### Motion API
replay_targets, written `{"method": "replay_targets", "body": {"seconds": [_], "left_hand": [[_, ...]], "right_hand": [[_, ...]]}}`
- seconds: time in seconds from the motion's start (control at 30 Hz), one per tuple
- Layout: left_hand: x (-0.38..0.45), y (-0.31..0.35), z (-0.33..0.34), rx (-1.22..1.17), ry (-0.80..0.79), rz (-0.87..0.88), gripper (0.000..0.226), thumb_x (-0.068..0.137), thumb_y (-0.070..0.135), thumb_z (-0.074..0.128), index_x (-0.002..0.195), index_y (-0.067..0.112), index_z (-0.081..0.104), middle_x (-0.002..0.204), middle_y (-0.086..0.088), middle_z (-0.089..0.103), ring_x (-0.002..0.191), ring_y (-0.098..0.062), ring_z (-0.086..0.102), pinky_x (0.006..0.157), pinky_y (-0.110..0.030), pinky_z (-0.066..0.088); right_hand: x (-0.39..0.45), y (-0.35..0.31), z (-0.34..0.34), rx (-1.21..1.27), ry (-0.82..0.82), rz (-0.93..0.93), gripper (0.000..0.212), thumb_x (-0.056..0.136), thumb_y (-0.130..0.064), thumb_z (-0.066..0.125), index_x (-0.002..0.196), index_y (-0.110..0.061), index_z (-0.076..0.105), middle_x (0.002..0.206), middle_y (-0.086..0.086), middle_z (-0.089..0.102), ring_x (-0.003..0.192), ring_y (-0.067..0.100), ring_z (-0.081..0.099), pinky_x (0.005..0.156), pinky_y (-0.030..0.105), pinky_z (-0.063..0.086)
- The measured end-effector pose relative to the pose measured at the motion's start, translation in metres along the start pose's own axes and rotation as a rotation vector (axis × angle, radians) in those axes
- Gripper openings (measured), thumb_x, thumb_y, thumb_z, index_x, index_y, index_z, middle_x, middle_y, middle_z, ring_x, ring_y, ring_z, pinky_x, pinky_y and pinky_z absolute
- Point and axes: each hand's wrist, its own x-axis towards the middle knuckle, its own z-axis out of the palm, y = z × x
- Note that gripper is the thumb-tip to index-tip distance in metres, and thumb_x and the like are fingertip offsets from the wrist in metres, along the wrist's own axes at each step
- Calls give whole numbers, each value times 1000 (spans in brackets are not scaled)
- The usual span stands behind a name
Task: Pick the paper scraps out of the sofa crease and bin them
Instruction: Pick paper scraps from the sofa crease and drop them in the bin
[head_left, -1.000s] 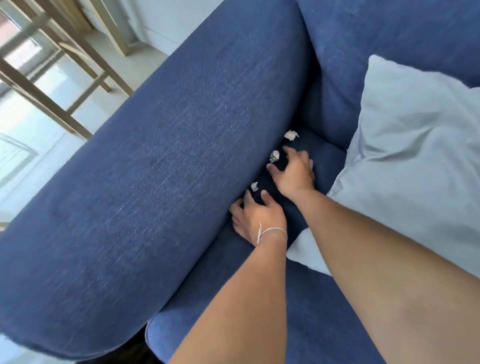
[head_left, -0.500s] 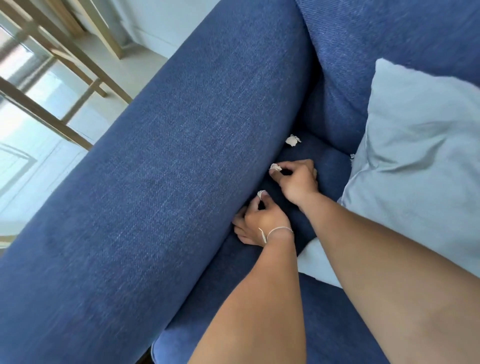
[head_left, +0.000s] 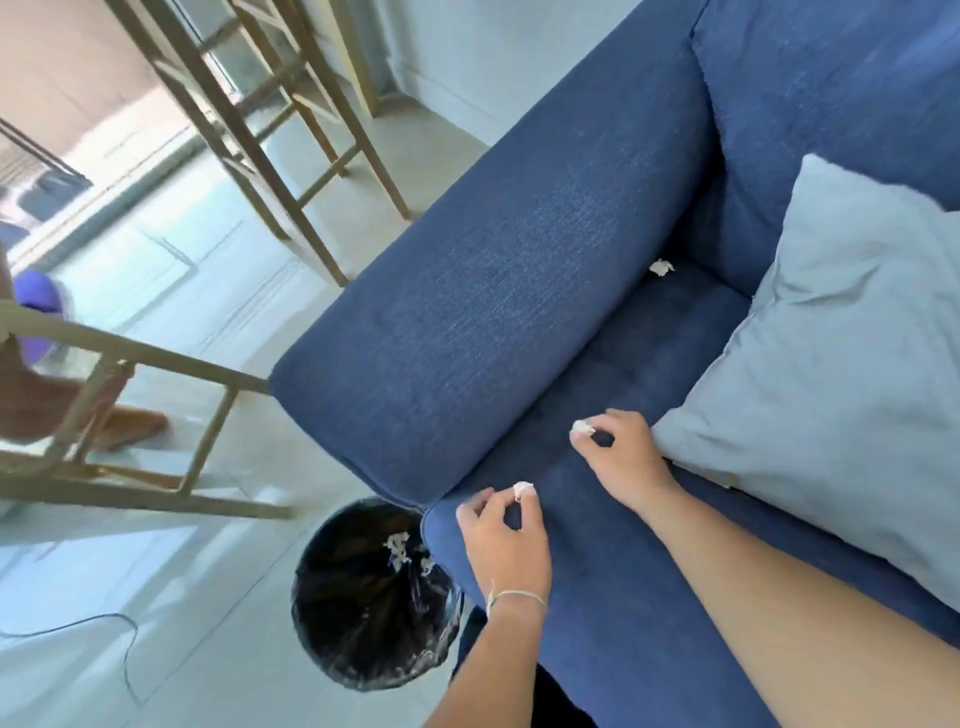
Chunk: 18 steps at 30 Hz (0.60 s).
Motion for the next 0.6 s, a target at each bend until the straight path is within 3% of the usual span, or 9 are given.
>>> {"method": "replay_targets", "body": {"seconds": [0.13,0.2,0.3,0.4,0.53,0.6], "left_hand": [[-25,-27,-77,53,48,-25,14,91,35,69,90,23,77,118,3,51,95,7,54,87,-17,41],[-30,-43,-108,77,96,-57,11,90,31,71,85,23,76,115,2,52,90,14,54,84,-15,39],[-24,-66,-156,115,186,-101,10,89,32,71,84,25,75,117,3,51,89,4,54,89,-21,37],[-11,-93,-192,152,182,-143,14,91,36,68,91,24,76,116,5,48,98,-11,57,92,-22,38],[6,-114,-229,185,175,-124,12,92,40,63,91,31,70,118,8,45,96,-9,55,93,-24,43],[13,-124,-238,189,168,-126,7,92,42,62,88,37,65,117,10,45,97,-10,57,93,-26,47]], "right_hand": [[-72,-26,24,-81,-112,12,15,89,-31,62,74,-34,65,107,-5,57,105,13,53,96,35,42],[-98,-37,43,-101,-169,0,13,89,-27,62,78,-31,67,108,-7,63,108,14,55,97,35,45],[-123,-59,86,-129,-211,-52,12,90,-25,60,86,-29,70,110,-8,63,114,11,52,96,33,45],[-132,-80,130,-143,-259,-92,13,90,-24,58,90,-27,71,109,-4,63,112,13,53,96,32,44],[-150,-102,182,-194,-336,-155,17,90,-28,57,99,-28,71,112,-2,60,108,14,54,91,30,44],[-154,-107,201,-235,-372,-199,18,92,-28,55,99,-26,71,114,-2,62,111,14,53,95,31,44]]}}
